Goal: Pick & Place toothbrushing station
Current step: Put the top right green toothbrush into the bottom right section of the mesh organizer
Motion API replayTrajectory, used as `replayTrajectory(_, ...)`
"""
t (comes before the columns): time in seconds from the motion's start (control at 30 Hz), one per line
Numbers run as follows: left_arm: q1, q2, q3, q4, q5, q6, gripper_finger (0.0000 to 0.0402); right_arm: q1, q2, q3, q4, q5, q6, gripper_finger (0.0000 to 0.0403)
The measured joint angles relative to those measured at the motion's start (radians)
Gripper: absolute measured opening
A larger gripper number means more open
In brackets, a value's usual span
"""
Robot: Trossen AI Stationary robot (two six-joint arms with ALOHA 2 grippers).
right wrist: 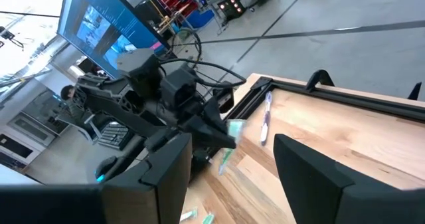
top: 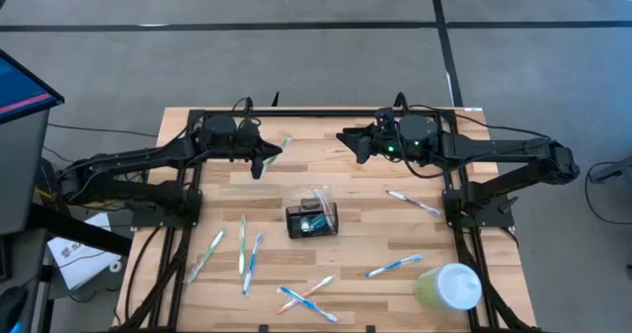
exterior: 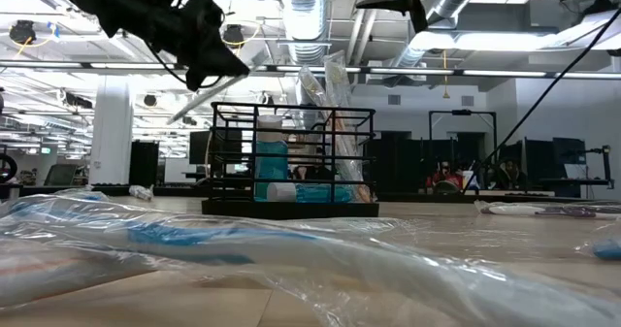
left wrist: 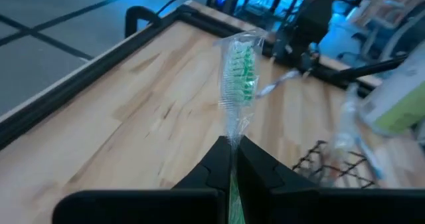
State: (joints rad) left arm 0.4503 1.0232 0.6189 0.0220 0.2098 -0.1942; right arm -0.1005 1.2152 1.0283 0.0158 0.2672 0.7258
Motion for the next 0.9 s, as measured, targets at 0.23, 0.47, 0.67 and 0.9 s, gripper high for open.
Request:
replayTrajectory(0.23,-0.002,-0.01,0.0,0.094,0.085,-0.031,0.0004,-0.008,0.0,0.0,0.0,0.003,0.0,0.0205)
replayTrajectory(0.47,-0.022,-0.01,0.0,0.25,0.192,-0.032,0.0003,-0.014,0.0,0.0,0.005,0.003,0.0,0.0205)
replayTrajectory(0.67,-0.042,-0.01,0.0,0.377,0.216,-0.128,0.0003,-0.006,0.005,0.0,0.065,0.003,-0.025,0.0205)
replayTrajectory(0.9,-0.06,-0.009,0.0,0.548,0.213,-0.264,0.0003,0.035,0.093,0.002,0.25,-0.005,-0.073,0.0205)
